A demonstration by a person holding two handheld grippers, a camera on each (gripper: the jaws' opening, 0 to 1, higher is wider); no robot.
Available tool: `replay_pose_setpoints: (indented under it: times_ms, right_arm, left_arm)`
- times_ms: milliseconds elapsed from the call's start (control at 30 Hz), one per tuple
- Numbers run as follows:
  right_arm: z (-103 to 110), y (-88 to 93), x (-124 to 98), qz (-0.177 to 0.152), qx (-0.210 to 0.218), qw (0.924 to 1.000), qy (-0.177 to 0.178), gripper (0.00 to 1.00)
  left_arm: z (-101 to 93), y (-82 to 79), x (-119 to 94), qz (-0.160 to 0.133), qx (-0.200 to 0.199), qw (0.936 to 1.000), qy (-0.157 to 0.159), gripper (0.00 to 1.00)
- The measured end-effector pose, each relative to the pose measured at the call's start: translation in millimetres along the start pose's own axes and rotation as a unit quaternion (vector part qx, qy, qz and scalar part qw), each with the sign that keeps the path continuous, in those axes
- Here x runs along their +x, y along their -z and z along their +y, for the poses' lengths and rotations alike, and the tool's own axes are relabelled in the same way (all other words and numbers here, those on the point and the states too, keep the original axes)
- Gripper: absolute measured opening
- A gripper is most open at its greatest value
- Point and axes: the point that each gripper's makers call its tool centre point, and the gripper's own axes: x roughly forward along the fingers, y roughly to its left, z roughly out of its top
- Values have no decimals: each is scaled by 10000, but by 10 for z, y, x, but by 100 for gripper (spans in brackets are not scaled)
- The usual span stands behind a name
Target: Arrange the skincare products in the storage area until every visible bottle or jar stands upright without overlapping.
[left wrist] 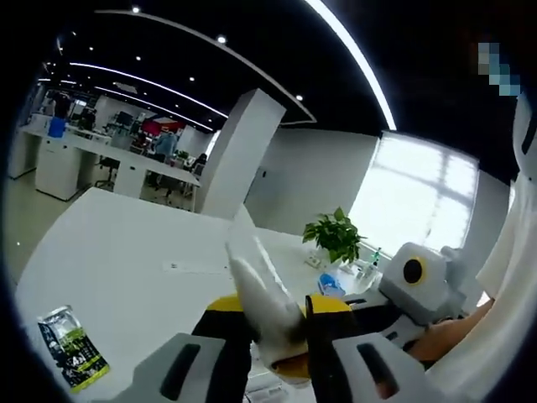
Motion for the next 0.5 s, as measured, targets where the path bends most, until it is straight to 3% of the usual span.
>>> replay_pose_setpoints:
  times_ms: [500]
  right_arm:
    - [82,-15,87,36,3,9994,-339,21]
  left_arm:
    - [48,-25,-85,114,745,9971,-63,18]
